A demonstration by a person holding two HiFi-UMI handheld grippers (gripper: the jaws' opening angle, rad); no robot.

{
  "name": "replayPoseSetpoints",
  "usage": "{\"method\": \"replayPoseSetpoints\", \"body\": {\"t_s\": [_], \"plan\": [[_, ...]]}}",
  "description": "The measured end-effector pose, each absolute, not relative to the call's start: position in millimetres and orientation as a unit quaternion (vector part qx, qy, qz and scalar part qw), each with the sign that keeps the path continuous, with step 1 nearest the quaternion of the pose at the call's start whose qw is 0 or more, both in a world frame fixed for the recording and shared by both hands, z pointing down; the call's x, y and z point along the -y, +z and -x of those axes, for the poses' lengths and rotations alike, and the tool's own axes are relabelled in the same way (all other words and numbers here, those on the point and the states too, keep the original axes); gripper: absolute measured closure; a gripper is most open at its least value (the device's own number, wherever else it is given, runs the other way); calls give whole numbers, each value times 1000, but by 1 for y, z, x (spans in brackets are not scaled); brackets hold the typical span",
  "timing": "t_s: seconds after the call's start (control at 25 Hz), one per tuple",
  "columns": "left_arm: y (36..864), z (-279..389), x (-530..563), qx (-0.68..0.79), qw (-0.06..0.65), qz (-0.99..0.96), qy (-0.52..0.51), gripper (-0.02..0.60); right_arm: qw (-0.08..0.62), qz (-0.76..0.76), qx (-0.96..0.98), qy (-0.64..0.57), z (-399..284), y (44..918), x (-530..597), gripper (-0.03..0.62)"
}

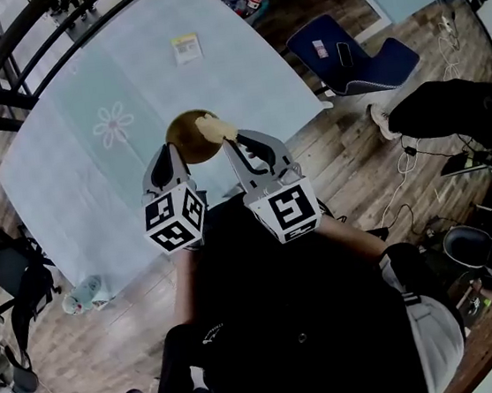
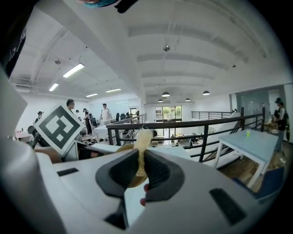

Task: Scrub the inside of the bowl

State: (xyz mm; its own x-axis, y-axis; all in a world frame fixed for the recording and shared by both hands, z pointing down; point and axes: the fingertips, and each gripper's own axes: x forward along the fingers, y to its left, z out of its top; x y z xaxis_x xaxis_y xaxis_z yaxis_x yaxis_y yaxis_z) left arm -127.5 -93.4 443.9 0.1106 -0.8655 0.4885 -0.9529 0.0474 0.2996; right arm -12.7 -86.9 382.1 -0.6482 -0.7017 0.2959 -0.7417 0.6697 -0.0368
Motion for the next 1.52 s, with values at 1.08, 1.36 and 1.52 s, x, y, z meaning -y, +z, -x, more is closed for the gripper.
{"method": "replayPoseSetpoints", "body": {"t_s": [1.08, 1.36, 1.52], "plan": [[417, 110, 96, 658, 235, -713, 61, 560, 231, -359, 903, 43, 26, 427, 82, 551], [416, 105, 99, 655, 227, -717, 67, 560, 246, -396, 885, -6, 10, 419, 94, 551], [418, 104, 97, 655, 228, -718, 67, 560, 230, -420, 877, -27, 3, 410, 101, 551]]}}
